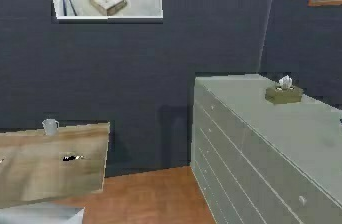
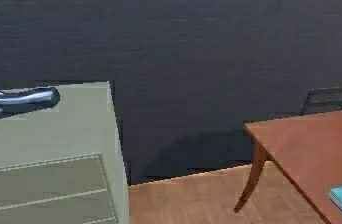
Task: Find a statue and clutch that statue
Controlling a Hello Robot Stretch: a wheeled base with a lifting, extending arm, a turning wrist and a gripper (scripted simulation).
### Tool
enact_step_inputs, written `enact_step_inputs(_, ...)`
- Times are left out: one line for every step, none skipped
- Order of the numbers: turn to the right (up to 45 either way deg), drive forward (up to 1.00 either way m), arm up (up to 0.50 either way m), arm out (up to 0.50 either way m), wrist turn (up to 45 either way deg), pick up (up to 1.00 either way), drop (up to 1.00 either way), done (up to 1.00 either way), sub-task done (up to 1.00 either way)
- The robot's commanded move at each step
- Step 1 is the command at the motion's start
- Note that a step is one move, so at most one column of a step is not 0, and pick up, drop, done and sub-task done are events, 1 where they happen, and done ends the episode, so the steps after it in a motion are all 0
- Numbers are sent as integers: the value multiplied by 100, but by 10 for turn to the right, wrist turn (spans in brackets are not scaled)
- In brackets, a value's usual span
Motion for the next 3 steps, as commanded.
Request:
enact_step_inputs(-360,0,0,0,0,0,0,0,0)
enact_step_inputs(450,0,0,0,0,0,0,0,0)
enact_step_inputs(450,0,0,0,0,0,0,0,0)
